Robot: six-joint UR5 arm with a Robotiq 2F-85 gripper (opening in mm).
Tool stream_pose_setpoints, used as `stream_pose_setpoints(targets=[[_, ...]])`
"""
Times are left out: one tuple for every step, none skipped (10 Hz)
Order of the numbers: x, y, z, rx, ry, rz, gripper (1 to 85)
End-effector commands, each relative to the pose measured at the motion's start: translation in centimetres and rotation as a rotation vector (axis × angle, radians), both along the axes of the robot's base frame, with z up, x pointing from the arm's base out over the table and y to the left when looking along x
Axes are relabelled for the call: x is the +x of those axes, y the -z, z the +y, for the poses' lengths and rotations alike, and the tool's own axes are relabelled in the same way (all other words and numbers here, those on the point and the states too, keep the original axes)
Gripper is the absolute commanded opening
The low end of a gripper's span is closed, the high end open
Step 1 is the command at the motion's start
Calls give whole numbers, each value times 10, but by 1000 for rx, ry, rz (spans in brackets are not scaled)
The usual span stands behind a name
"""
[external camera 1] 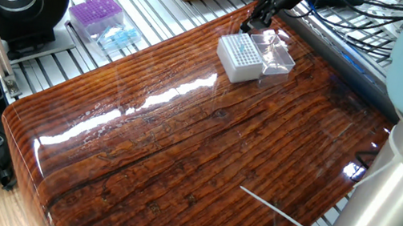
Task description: Insert a medium pipette tip into the holder for medium pipette tips
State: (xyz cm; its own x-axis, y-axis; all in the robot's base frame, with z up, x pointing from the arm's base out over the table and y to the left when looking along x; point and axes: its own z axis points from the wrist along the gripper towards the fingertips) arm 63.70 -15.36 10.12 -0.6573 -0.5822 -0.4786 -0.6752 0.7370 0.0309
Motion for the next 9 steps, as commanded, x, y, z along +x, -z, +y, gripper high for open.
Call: stream_pose_setpoints(targets=[[1,-3,-2,3,-2,-6,13],[2,-2,-3,-3,-7,-10,20],[2,-2,-4,-4,-11,-13,37],[2,-2,-4,-7,-17,-17,73],[2,-2,-3,-8,-25,-17,107],[1,-2,-3,-8,-27,-14,127],[0,-1,-3,-8,-31,-12,147],[0,-1,-2,-8,-36,-11,157],[0,-2,-2,-8,-42,-12,183]])
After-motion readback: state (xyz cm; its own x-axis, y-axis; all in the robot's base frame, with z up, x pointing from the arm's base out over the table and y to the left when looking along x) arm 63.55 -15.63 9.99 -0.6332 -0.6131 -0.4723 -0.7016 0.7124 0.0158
